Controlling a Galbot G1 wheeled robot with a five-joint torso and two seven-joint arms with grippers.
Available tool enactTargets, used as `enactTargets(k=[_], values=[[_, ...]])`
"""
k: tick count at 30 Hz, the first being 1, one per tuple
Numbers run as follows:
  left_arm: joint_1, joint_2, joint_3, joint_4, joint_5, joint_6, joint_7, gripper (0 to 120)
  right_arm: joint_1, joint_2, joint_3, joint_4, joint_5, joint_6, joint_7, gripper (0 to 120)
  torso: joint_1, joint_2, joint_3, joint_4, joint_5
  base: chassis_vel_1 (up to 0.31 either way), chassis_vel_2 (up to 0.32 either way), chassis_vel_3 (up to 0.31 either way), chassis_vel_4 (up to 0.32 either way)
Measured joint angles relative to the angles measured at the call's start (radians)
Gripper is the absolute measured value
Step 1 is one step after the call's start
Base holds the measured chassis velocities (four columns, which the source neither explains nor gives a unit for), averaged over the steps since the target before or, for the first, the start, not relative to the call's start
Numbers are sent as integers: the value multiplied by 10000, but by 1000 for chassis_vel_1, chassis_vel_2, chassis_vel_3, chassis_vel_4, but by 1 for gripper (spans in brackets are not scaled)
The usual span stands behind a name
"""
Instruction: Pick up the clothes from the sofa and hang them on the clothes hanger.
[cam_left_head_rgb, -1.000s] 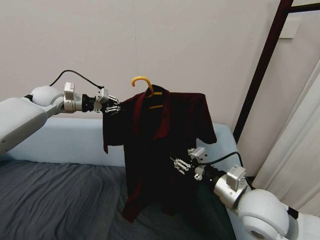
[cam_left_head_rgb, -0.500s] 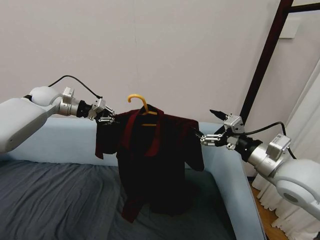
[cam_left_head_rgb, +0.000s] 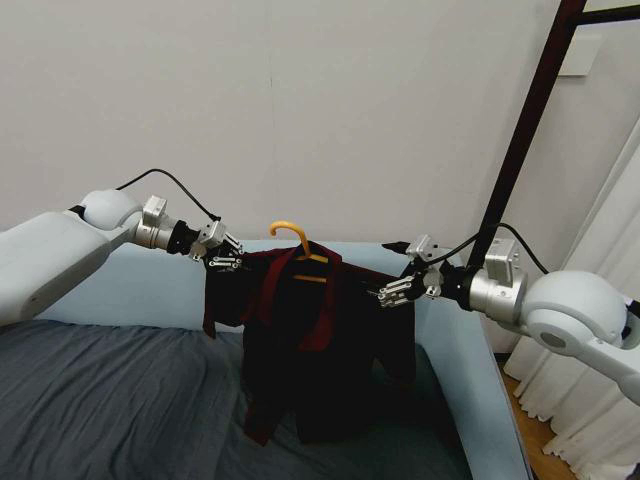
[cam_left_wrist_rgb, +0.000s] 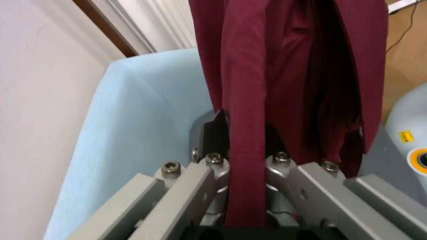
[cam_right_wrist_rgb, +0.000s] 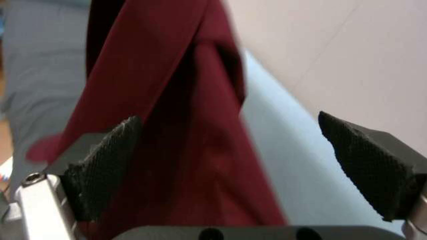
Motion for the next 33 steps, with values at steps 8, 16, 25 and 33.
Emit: enactTargets(k=[8, 16, 25, 33], values=[[288, 94, -180, -237, 127, -128, -165, 1, 122, -107, -511, -64, -276, -40, -167, 92, 0, 0, 0, 1, -3, 0, 0, 0, 0], [335, 214, -183, -502, 205, -137, -204, 1, 386, 3, -860, -17, -53, -114, -109, 65, -1, 0, -1, 2, -2, 0, 0, 0, 0], [413, 203, -180, -490, 299, -163, -136, 1, 255, -24, -902, 24, -52, -84, -163, 28, 0, 1, 0, 1, -2, 0, 0, 0, 0], [506, 167, -179, -459, 238, -152, -55, 1, 29, 61, -908, 9, -138, 35, -210, 8, 0, 1, 0, 1, -2, 0, 0, 0, 0]])
